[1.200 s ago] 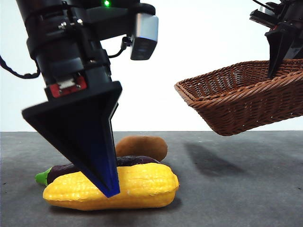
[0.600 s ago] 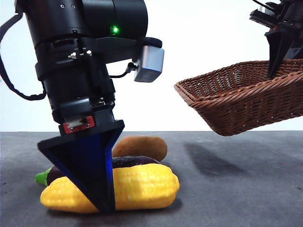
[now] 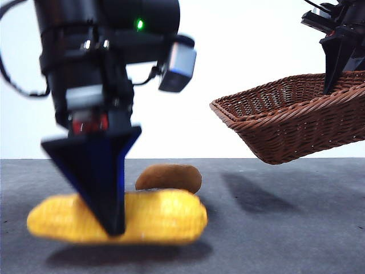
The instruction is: Help me put the vegetables on the table into the basket
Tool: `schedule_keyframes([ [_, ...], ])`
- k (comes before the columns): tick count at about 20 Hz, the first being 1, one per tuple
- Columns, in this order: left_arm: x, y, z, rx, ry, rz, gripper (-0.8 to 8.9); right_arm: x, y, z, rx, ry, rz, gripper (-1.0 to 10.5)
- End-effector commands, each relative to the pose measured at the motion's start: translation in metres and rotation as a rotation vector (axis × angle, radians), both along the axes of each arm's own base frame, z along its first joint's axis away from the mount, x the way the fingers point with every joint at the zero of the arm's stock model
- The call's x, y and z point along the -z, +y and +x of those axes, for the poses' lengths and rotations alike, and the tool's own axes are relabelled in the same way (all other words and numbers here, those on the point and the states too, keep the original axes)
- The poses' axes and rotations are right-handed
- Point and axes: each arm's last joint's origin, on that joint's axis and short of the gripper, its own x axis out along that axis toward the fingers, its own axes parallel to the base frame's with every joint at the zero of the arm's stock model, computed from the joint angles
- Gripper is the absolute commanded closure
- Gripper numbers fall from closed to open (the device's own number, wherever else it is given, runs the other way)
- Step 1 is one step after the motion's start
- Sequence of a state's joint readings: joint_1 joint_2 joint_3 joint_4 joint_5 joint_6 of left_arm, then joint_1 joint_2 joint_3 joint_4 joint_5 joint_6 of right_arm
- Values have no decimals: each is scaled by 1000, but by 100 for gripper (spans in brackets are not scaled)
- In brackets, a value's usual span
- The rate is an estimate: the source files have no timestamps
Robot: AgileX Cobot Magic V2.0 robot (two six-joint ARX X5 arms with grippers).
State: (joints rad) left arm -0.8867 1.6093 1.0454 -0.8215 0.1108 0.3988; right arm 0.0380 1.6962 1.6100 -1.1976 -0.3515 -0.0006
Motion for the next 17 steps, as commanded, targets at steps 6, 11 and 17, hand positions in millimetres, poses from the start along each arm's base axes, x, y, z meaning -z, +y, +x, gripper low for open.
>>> schedule_keyframes([
  [6,-90,-20,4,17,122,-143,791,-2,1,-1,-29,-15,8,957],
  [11,-168,-27,8,39,-29,-316,792,-2,1,-2,-30,-10,8,957],
  [17,-197,-33,22,-12,-247,-386,792,-1,10,-6,-61,27,16,957],
])
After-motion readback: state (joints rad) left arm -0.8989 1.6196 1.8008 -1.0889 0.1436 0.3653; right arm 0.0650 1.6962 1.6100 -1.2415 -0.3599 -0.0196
